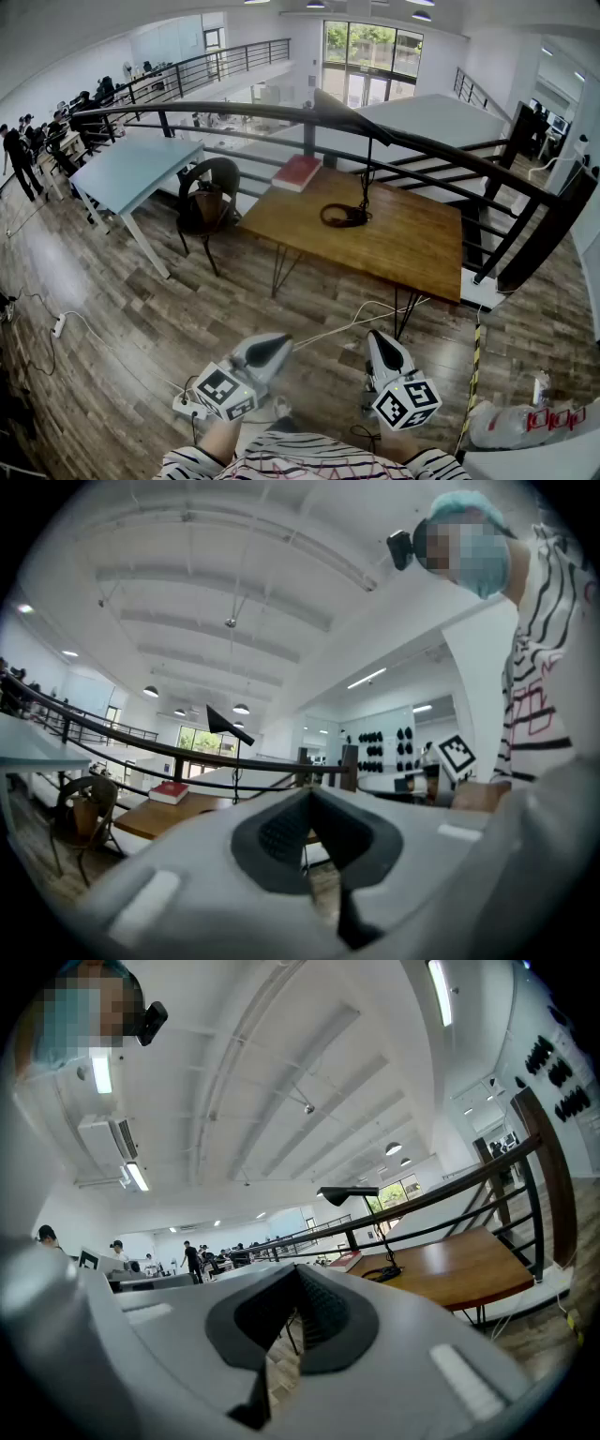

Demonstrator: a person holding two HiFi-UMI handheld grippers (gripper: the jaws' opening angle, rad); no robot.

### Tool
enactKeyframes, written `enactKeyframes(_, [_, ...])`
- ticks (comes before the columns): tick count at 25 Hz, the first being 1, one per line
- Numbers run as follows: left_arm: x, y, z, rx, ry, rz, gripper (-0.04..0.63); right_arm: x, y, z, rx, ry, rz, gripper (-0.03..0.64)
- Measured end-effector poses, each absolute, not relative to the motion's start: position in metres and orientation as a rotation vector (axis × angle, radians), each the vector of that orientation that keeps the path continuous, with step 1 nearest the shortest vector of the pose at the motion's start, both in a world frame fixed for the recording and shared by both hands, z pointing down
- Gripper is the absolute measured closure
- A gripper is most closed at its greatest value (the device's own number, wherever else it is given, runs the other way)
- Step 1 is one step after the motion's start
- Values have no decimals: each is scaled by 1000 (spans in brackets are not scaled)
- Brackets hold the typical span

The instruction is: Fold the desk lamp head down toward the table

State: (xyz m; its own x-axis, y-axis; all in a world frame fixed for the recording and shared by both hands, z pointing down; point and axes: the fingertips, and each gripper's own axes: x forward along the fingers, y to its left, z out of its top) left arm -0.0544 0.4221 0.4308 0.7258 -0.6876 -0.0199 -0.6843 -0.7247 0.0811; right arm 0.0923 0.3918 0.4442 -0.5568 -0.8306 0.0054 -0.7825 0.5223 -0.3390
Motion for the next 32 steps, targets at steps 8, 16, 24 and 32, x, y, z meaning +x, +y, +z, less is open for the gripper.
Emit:
enactKeyframes(8, [-43,427,436,2833,-1155,-83,594,106,396,447,-1375,2581,-460,615])
enactKeyframes(16, [-45,407,443,2843,-1252,-78,594,114,380,451,-1422,2584,-395,580])
enactKeyframes(24, [-71,335,448,2806,-1204,-122,501,93,315,447,-1489,2561,-373,474])
enactKeyframes(32, [-115,238,439,2831,-1126,-130,438,52,226,433,-1573,2508,-334,430])
